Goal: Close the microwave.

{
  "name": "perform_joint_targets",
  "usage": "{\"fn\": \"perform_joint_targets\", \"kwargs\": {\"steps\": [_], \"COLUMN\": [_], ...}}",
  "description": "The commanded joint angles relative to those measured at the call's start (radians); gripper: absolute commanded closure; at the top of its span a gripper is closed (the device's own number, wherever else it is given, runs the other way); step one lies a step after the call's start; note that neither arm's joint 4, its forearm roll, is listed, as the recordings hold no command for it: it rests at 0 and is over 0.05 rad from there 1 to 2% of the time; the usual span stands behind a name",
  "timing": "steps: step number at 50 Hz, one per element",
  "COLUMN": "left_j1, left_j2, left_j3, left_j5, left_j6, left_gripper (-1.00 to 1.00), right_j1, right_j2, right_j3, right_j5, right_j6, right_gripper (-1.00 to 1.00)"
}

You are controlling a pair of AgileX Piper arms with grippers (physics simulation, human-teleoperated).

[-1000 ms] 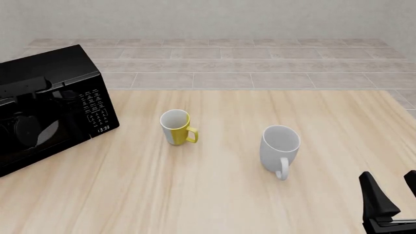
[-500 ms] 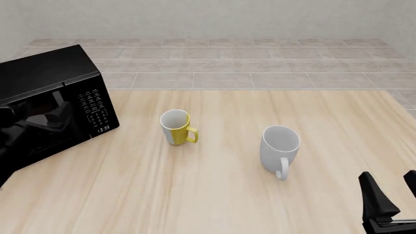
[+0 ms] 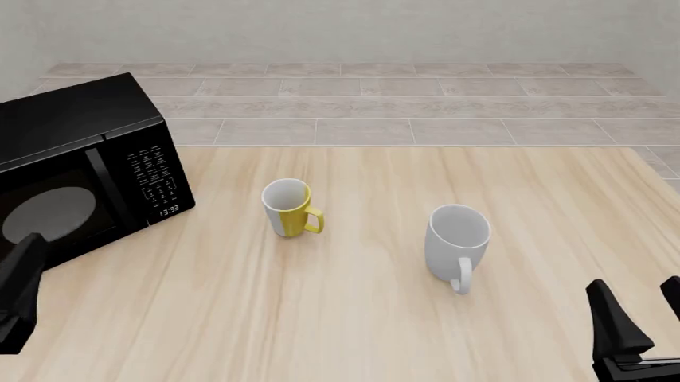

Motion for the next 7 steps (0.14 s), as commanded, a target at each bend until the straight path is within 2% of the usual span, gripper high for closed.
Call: {"fn": "perform_joint_targets", "kwargs": {"steps": [1,7], "left_j1": [0.005,0.011], "left_j2": [-0.13,-0.13], "left_j3": [-0.014,0.006], "left_j5": [0.089,0.079], "left_j6": [0.023,0.009], "left_gripper": [-1.0,-1.0], "right_j1": [0.0,0.0], "right_j2": [0.001,0.004], "right_j3": [0.0,0.0], "right_j5": [-0.002,-0.004], "right_j6": [-0.005,-0.013], "right_gripper": [-1.0,-1.0]}}
